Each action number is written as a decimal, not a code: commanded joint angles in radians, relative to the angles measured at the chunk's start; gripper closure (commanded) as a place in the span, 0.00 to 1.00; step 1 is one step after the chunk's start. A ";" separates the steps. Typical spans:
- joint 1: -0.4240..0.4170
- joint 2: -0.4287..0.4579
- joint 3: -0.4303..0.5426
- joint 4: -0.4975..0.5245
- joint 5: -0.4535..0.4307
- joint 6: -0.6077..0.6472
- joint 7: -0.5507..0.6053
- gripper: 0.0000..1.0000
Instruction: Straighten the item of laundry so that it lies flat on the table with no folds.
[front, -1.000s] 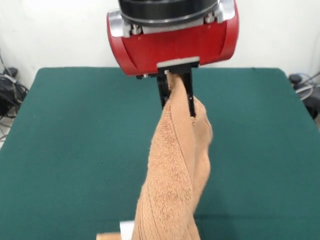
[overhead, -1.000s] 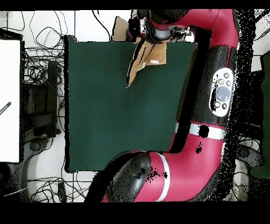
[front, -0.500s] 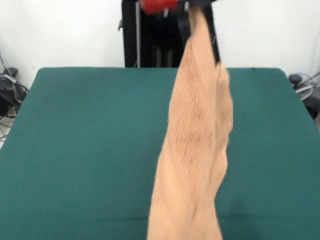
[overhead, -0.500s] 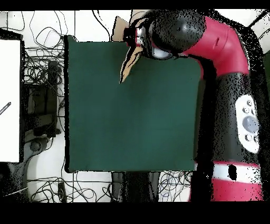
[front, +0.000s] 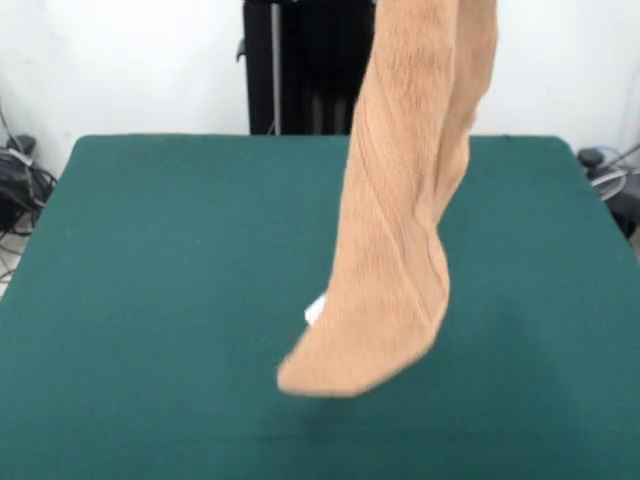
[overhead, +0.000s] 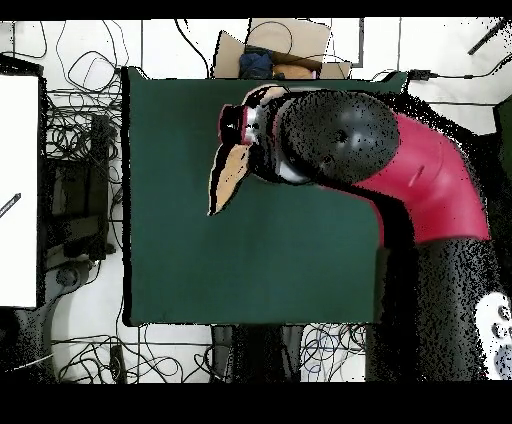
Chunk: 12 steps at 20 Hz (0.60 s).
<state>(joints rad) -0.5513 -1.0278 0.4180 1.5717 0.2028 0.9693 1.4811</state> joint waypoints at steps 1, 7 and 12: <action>0.012 -0.209 -0.035 0.301 0.058 -0.011 -0.032 1.00; 0.024 -0.232 -0.033 0.315 0.011 0.009 -0.016 1.00; 0.023 -0.235 -0.019 0.349 0.032 -0.044 -0.010 1.00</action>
<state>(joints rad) -0.5476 -1.2219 0.4167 1.7286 0.2084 0.9693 1.4811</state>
